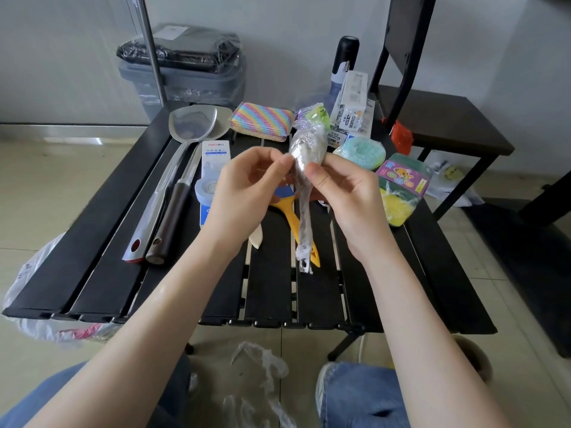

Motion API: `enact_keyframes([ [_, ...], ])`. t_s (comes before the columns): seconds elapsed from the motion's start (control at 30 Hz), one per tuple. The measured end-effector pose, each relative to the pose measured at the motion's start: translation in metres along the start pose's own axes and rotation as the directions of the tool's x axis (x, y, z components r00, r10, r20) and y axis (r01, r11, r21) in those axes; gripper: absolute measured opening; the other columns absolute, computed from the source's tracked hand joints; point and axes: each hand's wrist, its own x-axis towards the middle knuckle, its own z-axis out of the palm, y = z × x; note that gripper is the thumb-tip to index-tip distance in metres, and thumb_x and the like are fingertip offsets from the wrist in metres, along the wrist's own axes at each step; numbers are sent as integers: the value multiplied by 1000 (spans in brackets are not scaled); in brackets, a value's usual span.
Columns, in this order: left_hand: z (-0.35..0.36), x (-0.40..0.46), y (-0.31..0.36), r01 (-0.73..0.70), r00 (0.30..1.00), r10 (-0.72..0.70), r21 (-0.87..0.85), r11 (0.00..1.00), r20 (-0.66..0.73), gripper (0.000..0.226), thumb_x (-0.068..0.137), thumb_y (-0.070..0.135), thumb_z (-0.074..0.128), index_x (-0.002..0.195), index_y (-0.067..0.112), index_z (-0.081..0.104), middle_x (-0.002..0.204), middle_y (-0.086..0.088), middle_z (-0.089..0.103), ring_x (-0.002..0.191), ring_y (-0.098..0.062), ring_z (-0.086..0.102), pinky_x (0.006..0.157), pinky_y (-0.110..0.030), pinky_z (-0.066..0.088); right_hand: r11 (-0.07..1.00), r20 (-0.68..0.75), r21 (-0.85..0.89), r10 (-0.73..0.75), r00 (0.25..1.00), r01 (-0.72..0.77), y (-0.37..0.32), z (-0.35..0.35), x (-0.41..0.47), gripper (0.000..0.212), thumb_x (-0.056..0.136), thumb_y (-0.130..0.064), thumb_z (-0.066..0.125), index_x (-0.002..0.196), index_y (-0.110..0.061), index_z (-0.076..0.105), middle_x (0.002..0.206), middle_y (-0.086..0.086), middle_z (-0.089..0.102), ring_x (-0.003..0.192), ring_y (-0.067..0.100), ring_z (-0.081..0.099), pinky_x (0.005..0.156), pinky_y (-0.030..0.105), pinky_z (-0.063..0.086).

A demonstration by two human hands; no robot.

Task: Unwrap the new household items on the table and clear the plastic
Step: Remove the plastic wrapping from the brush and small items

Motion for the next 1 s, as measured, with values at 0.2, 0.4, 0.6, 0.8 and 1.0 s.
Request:
enact_keyframes([
  [0.2,-9,6,0,56,992,-70,-130,990,-105,16,95,25,56,109,20,63,100,-4,70,84,-11,67,65,-19,52,992,99,46,114,988,-119,-10,1,-2,17,97,-11,51,107,-16,65,73,-4,68,59,18,66,59,29,57],
  [0.4,-13,7,-1,17,986,-33,-99,995,-166,8,94,18,60,89,15,65,83,2,69,72,-5,66,61,-19,51,992,109,-32,121,987,-118,-8,-1,-2,14,95,-18,55,98,-18,68,83,39,55,50,19,48,46,22,41],
  [0.6,-13,7,-4,86,993,-89,-43,995,-79,13,92,29,61,89,18,68,78,8,68,78,-2,65,68,-18,53,986,135,-50,166,977,-161,-7,-5,-1,17,97,-17,54,104,-13,68,83,32,61,50,15,45,45,25,34],
  [0.8,-15,6,-5,-24,984,37,77,997,-172,19,97,22,54,79,17,52,82,1,68,75,-8,70,61,-25,57,983,85,-99,165,983,-156,-7,-9,1,15,98,-14,53,101,-16,68,77,18,62,49,6,44,43,14,31],
  [1.0,-54,21,6,45,947,-83,-127,991,-310,20,100,23,48,82,17,53,81,3,71,76,-8,69,69,-26,56,969,-112,-104,214,970,-226,-5,-42,3,25,97,-14,54,103,10,59,84,38,52,49,0,50,43,15,29],
])
